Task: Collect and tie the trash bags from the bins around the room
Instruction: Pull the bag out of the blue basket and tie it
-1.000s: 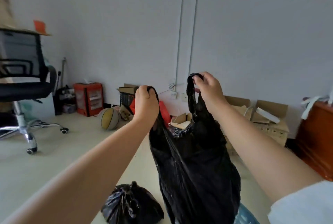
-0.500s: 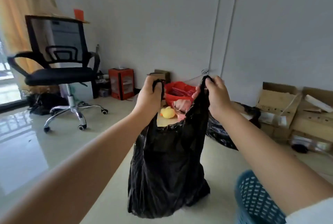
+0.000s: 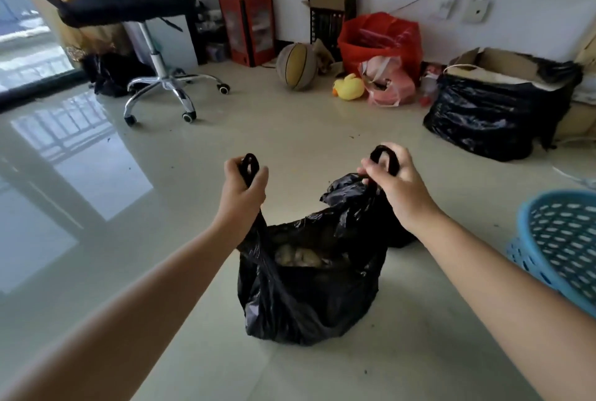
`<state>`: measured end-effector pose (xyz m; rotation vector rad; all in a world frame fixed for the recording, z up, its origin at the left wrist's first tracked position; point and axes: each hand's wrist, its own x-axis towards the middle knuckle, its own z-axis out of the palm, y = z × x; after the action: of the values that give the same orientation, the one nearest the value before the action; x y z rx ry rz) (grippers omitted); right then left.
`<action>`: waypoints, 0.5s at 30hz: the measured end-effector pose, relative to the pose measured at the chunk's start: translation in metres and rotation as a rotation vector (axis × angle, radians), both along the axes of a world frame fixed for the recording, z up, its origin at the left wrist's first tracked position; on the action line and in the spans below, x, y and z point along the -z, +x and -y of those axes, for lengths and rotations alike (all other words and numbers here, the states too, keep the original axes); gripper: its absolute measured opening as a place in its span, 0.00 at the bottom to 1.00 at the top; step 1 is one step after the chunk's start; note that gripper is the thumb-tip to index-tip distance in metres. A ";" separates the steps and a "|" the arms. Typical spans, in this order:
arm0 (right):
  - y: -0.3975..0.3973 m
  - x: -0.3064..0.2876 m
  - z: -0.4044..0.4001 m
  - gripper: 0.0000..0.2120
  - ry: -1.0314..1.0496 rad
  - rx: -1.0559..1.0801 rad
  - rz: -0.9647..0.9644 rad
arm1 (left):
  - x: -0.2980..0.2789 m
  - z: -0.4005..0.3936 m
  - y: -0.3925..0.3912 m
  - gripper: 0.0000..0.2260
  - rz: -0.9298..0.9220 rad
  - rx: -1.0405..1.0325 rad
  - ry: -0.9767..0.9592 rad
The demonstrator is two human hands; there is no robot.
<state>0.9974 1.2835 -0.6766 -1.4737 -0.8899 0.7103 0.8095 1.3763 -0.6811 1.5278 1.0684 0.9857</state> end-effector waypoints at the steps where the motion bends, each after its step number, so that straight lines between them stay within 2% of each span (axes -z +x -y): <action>1: 0.005 0.006 0.004 0.18 -0.055 -0.079 0.054 | 0.005 -0.001 -0.003 0.15 -0.059 0.048 0.006; 2: 0.011 0.011 0.006 0.23 -0.117 -0.155 0.098 | 0.010 -0.001 -0.007 0.25 -0.100 0.119 0.006; 4: 0.020 0.018 0.006 0.25 -0.198 -0.285 0.078 | 0.016 0.003 -0.013 0.42 -0.266 0.279 0.003; 5: 0.023 0.022 0.003 0.26 -0.229 -0.350 0.036 | 0.020 0.004 -0.015 0.47 -0.406 0.339 0.019; 6: 0.028 0.028 0.000 0.32 -0.265 -0.406 0.004 | 0.025 0.005 -0.016 0.48 -0.548 0.372 0.039; 7: 0.031 0.034 -0.005 0.37 -0.303 -0.453 -0.016 | 0.031 0.005 -0.016 0.46 -0.656 0.395 0.044; 9: 0.034 0.050 -0.018 0.46 -0.363 -0.488 -0.040 | 0.042 0.003 -0.017 0.33 -0.706 0.388 -0.017; 11: 0.034 0.065 -0.030 0.53 -0.391 -0.489 -0.100 | 0.052 0.004 -0.015 0.17 -0.645 0.347 -0.059; 12: 0.034 0.071 -0.036 0.52 -0.400 -0.478 -0.120 | 0.055 0.006 -0.015 0.12 -0.570 0.304 -0.110; 13: 0.033 0.075 -0.041 0.45 -0.404 -0.468 -0.121 | 0.056 0.009 -0.014 0.11 -0.471 0.265 -0.197; 15: 0.027 0.077 -0.051 0.23 -0.403 -0.450 -0.095 | 0.053 0.016 -0.013 0.08 -0.246 0.208 -0.371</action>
<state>1.0246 1.3347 -0.7541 -1.5850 -1.0605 1.3445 0.7970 1.3600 -0.7343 1.4369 1.1603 0.4341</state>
